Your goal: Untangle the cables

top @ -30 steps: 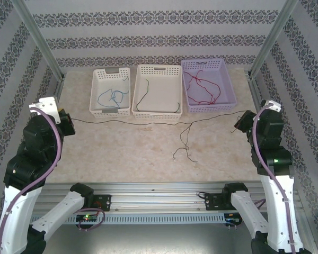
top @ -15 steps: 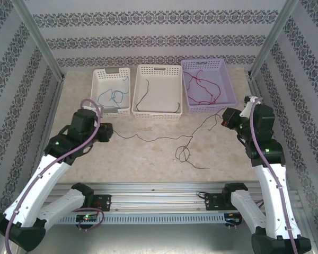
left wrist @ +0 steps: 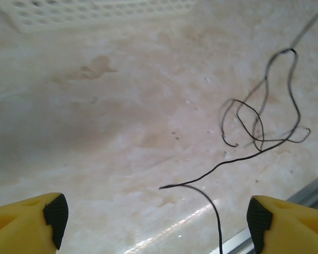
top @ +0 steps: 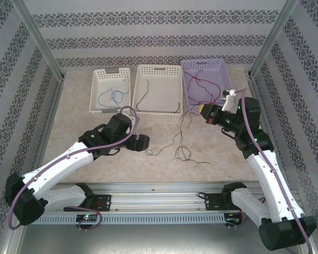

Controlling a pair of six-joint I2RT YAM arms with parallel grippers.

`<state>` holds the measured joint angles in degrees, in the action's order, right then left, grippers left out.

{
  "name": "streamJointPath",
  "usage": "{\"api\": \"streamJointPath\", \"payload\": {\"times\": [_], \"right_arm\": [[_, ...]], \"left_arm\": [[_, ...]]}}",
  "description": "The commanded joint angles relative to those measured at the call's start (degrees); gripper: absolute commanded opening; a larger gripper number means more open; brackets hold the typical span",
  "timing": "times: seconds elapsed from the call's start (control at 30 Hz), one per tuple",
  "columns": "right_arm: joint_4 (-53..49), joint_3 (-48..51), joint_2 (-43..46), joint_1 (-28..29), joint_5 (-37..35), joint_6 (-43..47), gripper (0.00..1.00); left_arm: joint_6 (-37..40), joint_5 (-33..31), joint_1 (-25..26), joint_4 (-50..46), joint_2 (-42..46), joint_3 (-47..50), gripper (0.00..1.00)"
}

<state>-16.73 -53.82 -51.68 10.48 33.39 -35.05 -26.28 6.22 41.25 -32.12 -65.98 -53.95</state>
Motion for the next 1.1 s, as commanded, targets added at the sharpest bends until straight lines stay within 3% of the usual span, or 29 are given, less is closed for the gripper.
{"api": "streamJointPath", "payload": {"times": [0.0,0.27,0.5,0.73,1.07], "right_arm": [[6.3,0.2,0.1,3.3,5.6,-0.8,0.0],[5.8,-1.1,-0.5,6.3,5.4,-0.7,0.0],[5.4,-1.3,-0.1,7.2,5.2,-0.7,0.0],[4.7,-1.1,-0.8,7.5,4.3,-0.3,0.0],[4.4,-0.9,-1.0,8.3,3.7,-0.3,0.0]], "left_arm": [[-1.0,1.3,3.9,7.5,-3.5,0.6,0.91],[0.9,1.7,10.3,14.6,-12.5,-0.8,0.94],[0.6,4.2,11.5,23.6,-13.9,2.3,0.96],[-1.2,11.8,12.6,36.3,-12.5,7.9,0.97],[-5.5,13.7,12.7,45.9,-13.6,10.2,0.98]]}}
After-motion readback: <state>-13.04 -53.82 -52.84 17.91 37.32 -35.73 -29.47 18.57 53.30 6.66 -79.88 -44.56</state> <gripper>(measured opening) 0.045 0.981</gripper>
